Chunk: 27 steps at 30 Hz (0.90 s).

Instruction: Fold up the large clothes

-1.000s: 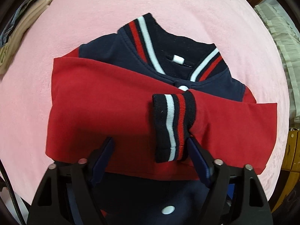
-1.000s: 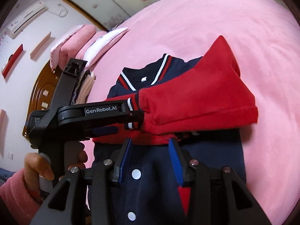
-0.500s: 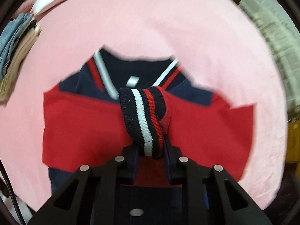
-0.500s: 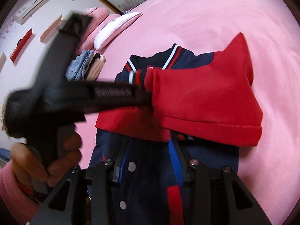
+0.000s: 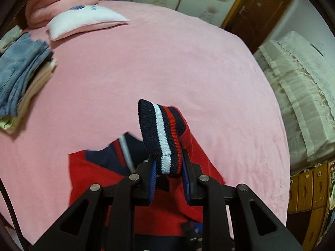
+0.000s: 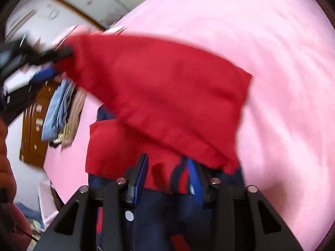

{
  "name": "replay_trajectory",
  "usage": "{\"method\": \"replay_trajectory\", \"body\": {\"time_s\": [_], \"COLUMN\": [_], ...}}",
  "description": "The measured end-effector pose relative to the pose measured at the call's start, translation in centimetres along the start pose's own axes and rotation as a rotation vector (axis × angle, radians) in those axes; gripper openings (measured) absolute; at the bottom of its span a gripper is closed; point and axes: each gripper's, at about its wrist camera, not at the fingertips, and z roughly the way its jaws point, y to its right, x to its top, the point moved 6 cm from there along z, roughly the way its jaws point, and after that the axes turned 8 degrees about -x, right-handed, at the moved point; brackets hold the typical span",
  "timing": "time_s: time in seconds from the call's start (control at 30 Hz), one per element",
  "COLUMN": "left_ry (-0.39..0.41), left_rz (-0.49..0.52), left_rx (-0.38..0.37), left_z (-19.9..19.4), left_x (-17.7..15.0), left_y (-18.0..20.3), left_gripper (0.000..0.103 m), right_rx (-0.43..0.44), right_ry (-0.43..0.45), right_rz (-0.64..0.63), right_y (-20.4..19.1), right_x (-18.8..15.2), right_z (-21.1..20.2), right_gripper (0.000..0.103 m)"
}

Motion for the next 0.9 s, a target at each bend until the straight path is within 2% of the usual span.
{"method": "replay_trajectory", "body": {"time_s": [0.07, 0.2, 0.3, 0.47, 0.53, 0.57, 0.6, 0.67, 0.73, 0.8, 0.9], "left_ry": [-0.025, -0.122, -0.193, -0.281, -0.277, -0.269, -0.253, -0.212, -0.158, -0.112, -0.112], "left_rz": [-0.024, -0.07, -0.117, -0.14, -0.127, -0.117, -0.102, -0.059, -0.011, 0.031, 0.043], "left_rx": [0.028, 0.102, 0.123, 0.136, 0.15, 0.156, 0.179, 0.269, 0.314, 0.282, 0.128], "left_z": [-0.8, 0.2, 1.3, 4.0, 4.1, 3.9, 3.5, 2.2, 0.6, -0.8, -1.3], "left_x": [-1.6, -5.1, -8.1, -11.8, -11.7, -11.3, -10.7, -9.1, -7.7, -6.5, -6.1], "left_y": [-2.6, -7.3, -10.3, -13.5, -13.8, -13.8, -13.9, -14.3, -14.2, -13.3, -11.6], "left_gripper": [0.019, 0.019, 0.019, 0.022, 0.03, 0.038, 0.05, 0.062, 0.064, 0.064, 0.064], "right_rx": [-0.002, -0.035, -0.085, -0.099, -0.121, -0.129, -0.139, -0.134, -0.137, -0.118, -0.043], "right_ry": [-0.008, -0.009, -0.01, -0.003, -0.006, -0.012, -0.027, -0.063, -0.048, -0.01, 0.032], "right_rz": [0.03, 0.031, 0.017, 0.024, 0.01, 0.01, 0.024, 0.057, 0.048, 0.015, -0.052], "right_y": [0.9, 2.0, 2.4, 2.1, 2.0, 2.2, 2.2, 2.4, 1.9, 0.6, -2.2], "right_x": [-0.2, -0.5, -0.7, -1.1, -1.2, -1.3, -1.4, -1.7, -1.9, -1.8, -1.2], "right_z": [0.0, 0.0, 0.1, 0.4, 0.3, -0.1, -0.4, -1.4, -3.0, -4.4, -4.9], "right_gripper": [0.033, 0.033, 0.033, 0.033, 0.033, 0.033, 0.033, 0.033, 0.027, 0.02, 0.008]}}
